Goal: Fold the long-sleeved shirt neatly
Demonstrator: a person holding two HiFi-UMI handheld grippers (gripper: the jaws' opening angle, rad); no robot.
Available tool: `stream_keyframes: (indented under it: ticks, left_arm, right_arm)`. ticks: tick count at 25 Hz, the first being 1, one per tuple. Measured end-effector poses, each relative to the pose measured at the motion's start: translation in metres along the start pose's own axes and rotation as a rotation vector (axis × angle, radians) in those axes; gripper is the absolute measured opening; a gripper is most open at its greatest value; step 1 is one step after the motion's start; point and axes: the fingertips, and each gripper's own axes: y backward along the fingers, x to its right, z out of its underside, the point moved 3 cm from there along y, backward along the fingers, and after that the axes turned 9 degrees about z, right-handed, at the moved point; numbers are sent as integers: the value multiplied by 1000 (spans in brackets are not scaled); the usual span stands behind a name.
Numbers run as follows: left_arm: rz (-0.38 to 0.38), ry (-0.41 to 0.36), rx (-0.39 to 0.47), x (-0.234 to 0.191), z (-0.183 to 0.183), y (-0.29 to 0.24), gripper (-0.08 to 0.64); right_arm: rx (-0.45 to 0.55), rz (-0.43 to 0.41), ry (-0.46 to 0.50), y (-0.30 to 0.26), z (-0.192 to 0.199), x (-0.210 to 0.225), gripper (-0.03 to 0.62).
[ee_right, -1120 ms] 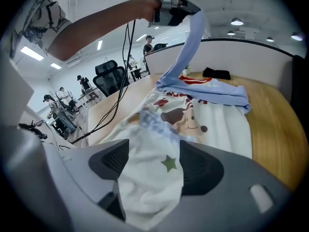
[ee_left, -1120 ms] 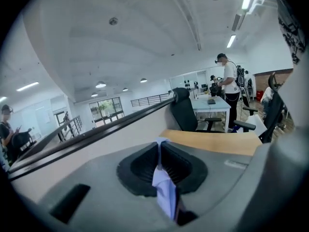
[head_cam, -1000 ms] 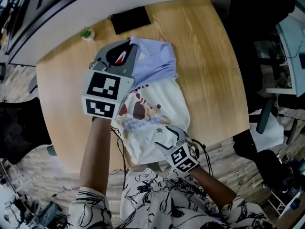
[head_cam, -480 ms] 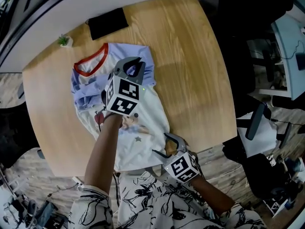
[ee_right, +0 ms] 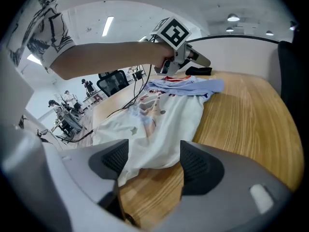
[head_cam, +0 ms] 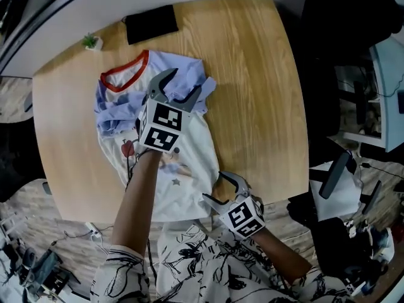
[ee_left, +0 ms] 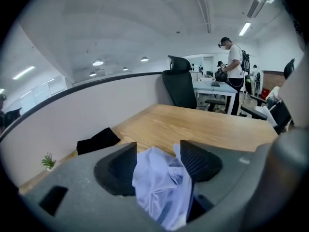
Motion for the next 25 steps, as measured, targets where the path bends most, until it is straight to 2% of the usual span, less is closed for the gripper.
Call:
stream_keyframes:
  ticks: [4, 9, 18, 25]
  left_arm:
    - [-55, 23, 51, 9, -2, 48, 293]
    - [-172, 81, 109, 23, 20, 157, 304]
    - [-276, 226, 65, 79, 133, 310, 304]
    - [-278, 266, 34, 122, 196, 368, 296]
  right_arm:
    - [-2, -20, 1, 5, 0, 4, 345]
    - [-7, -34, -9, 9, 10, 4, 350]
    - [-43, 71, -19, 25, 44, -15, 353]
    - [-71, 144, 12, 29, 68, -44, 351]
